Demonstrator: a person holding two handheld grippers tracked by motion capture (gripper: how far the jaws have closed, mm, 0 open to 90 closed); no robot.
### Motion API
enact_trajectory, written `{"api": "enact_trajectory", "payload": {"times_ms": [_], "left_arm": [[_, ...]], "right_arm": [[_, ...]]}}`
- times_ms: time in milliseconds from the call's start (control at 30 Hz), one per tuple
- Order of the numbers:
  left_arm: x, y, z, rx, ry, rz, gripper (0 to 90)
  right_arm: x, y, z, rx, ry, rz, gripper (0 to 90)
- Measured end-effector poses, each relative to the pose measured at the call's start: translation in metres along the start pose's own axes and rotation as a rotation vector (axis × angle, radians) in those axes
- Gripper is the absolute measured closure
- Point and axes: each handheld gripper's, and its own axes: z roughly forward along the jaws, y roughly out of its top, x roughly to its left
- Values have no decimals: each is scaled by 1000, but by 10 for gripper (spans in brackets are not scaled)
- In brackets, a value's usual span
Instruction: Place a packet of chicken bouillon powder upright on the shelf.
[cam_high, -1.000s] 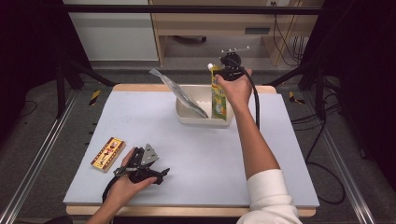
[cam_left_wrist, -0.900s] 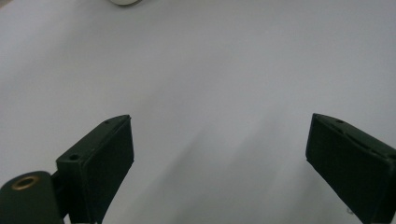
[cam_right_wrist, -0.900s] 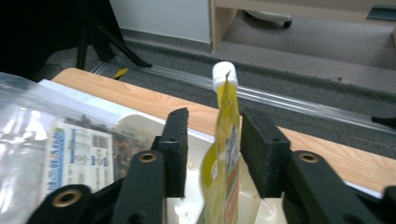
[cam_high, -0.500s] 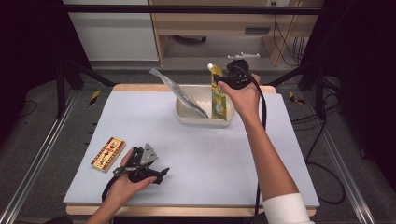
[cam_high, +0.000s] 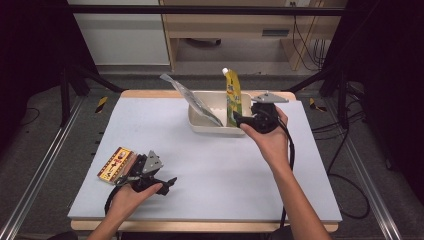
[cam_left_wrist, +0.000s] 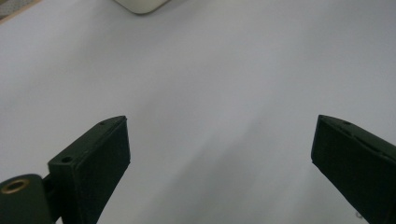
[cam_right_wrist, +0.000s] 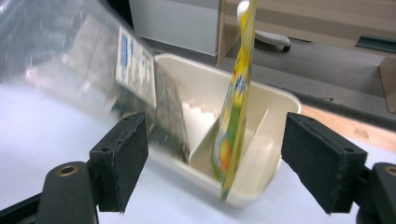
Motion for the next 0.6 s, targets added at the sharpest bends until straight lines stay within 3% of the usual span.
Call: {"api": "enact_trajectory", "payload": {"times_ms": [267, 433, 500, 600], "left_arm": [[23, 2, -23, -5, 83, -63, 62], [39, -3, -33, 45, 139, -95, 69], [52, -10, -38, 67, 157, -144, 71], [65, -17, -42, 112, 180, -169, 73]], "right_arm": [[18, -48, -10, 48, 27, -23, 210], [32, -77, -11, 106, 68, -42, 185], [38, -88, -11, 130, 74, -60, 187], [45, -102, -10, 140, 82, -91, 193]]}}
